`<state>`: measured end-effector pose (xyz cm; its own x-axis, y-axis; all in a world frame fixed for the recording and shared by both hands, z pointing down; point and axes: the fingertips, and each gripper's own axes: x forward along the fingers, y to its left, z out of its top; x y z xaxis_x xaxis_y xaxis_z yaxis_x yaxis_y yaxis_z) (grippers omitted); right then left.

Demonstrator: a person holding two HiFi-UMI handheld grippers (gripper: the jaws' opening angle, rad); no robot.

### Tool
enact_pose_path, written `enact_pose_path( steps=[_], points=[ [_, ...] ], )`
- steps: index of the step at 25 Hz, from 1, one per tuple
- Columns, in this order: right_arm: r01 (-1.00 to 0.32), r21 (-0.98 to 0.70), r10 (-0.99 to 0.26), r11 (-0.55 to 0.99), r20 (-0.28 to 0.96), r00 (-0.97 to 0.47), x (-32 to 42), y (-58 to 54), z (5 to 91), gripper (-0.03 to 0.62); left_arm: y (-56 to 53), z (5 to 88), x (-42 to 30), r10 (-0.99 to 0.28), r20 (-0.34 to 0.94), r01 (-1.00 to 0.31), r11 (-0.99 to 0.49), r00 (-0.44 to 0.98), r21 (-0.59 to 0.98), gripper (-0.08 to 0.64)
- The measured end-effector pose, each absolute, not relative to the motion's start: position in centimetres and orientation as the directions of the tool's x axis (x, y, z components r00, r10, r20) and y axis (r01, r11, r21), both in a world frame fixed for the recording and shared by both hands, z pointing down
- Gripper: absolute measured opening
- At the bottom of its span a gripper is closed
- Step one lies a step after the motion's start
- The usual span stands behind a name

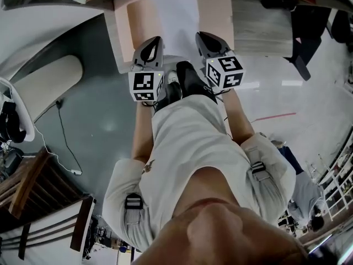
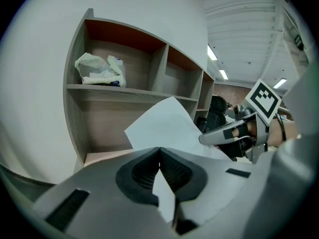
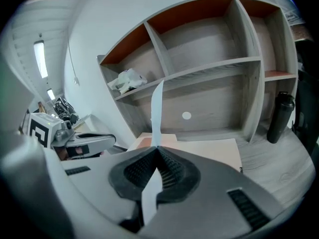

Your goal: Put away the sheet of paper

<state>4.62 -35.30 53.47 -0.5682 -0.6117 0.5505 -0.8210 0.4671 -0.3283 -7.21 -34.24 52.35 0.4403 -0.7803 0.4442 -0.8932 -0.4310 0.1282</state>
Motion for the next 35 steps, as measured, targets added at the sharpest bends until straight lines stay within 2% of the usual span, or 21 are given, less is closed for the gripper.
enact_pose_path(
  steps=[20, 35],
  points=[
    [-0.867, -0.338, -0.568, 0.365, 0.658, -0.495, 10.2, -37.9, 61.8, 0.02, -36.5, 56.8, -3.8, -0.741, 0.507, -0.89, -0.434, 0.44, 0.139, 0.021],
    [-0.869, -0.381, -0.51, 0.315, 0.704, -0.494, 11.1, -38.9, 67.7, 0.02, -36.3, 58.5, -2.4, -0.727, 0.53, -0.891, -0.43, 0.436, 0.143, 0.021]
  ],
)
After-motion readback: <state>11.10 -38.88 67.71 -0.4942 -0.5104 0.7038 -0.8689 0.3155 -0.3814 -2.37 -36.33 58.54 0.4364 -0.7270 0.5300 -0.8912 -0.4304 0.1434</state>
